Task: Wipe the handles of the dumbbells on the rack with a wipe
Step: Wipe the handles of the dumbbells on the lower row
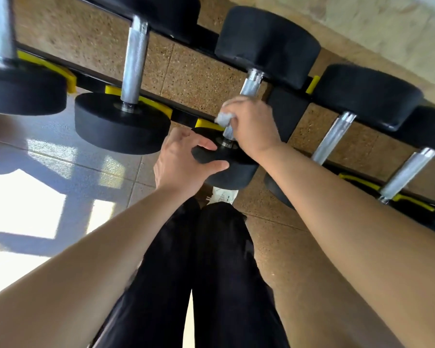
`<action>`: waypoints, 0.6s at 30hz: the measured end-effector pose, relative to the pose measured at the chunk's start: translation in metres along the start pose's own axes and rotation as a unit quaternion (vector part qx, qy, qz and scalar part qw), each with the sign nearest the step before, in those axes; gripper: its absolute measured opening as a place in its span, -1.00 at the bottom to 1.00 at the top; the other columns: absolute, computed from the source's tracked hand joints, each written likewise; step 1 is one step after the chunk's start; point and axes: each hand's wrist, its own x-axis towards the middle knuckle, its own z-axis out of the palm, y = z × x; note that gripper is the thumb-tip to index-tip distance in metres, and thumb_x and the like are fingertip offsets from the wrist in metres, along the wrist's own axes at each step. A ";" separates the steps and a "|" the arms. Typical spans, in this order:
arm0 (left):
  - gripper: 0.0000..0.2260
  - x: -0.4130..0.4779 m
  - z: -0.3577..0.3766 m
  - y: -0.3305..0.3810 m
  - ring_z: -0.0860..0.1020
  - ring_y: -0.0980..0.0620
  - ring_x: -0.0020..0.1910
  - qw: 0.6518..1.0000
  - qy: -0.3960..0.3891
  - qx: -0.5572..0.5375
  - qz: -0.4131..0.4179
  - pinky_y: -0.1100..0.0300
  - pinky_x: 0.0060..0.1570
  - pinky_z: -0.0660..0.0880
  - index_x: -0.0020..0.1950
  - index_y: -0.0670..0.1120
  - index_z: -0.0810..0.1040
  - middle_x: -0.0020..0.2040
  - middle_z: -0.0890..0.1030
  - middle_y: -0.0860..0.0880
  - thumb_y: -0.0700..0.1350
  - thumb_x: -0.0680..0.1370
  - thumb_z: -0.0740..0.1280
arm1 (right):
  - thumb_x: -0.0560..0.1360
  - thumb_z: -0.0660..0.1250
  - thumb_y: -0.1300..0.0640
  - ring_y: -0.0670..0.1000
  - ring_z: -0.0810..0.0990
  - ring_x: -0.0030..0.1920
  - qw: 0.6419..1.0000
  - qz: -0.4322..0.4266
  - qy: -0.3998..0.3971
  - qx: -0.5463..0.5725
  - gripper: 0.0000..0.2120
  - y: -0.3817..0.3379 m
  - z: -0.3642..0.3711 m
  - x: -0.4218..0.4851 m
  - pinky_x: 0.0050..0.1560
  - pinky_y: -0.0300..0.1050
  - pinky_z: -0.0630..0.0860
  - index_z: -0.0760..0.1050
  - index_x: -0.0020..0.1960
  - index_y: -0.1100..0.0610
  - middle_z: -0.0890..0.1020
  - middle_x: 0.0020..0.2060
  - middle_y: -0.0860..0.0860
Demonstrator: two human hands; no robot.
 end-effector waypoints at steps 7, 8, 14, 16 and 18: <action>-0.73 0.009 -0.004 0.001 0.44 0.10 0.16 0.999 -0.032 0.017 0.010 0.19 0.05 0.37 -0.09 0.25 0.60 0.06 0.44 0.14 0.17 0.31 0.60 | 0.49 0.39 0.30 0.07 0.63 0.08 0.984 0.047 -0.136 0.106 -0.76 0.016 0.004 -0.029 0.10 -0.14 0.50 0.70 0.10 0.10 0.71 0.04 0.10; -0.75 0.012 -0.007 0.003 0.46 0.10 0.13 0.999 -0.046 0.023 0.014 0.21 0.05 0.37 -0.06 0.22 0.62 0.05 0.47 0.13 0.14 0.34 0.59 | 0.49 0.41 0.29 0.03 0.63 0.07 0.978 0.070 -0.135 0.141 -0.77 0.019 0.000 -0.033 0.07 -0.19 0.47 0.70 0.09 0.09 0.71 0.04 0.07; -0.63 0.030 -0.021 0.039 0.59 0.17 0.03 0.980 -0.158 -0.113 0.038 0.37 -0.01 0.52 0.27 0.13 0.53 0.18 0.60 0.15 -0.20 0.54 0.45 | 0.47 0.31 0.48 -0.10 0.56 -0.12 0.860 0.177 -0.109 0.465 -0.62 0.031 -0.026 -0.056 -0.27 -0.31 0.43 0.63 0.04 0.04 0.65 -0.04 0.01; -0.60 0.038 -0.020 0.049 0.63 0.15 0.00 0.965 -0.216 -0.144 0.041 0.30 0.04 0.57 0.33 0.11 0.51 0.19 0.63 0.06 -0.24 0.56 0.42 | 0.45 0.31 0.52 -0.01 0.55 -0.13 0.830 0.168 -0.120 0.518 -0.61 0.029 -0.024 -0.054 -0.30 -0.23 0.44 0.60 0.05 0.07 0.64 -0.04 0.08; -0.65 0.049 -0.017 0.052 0.63 0.14 -0.06 0.967 -0.237 -0.081 0.053 0.31 -0.05 0.56 0.33 0.06 0.53 0.08 0.67 0.04 -0.18 0.57 0.42 | 0.42 0.35 0.52 0.01 0.55 -0.17 0.835 0.175 -0.105 0.511 -0.65 0.027 -0.020 -0.050 -0.32 -0.18 0.48 0.57 0.05 0.13 0.65 -0.09 0.11</action>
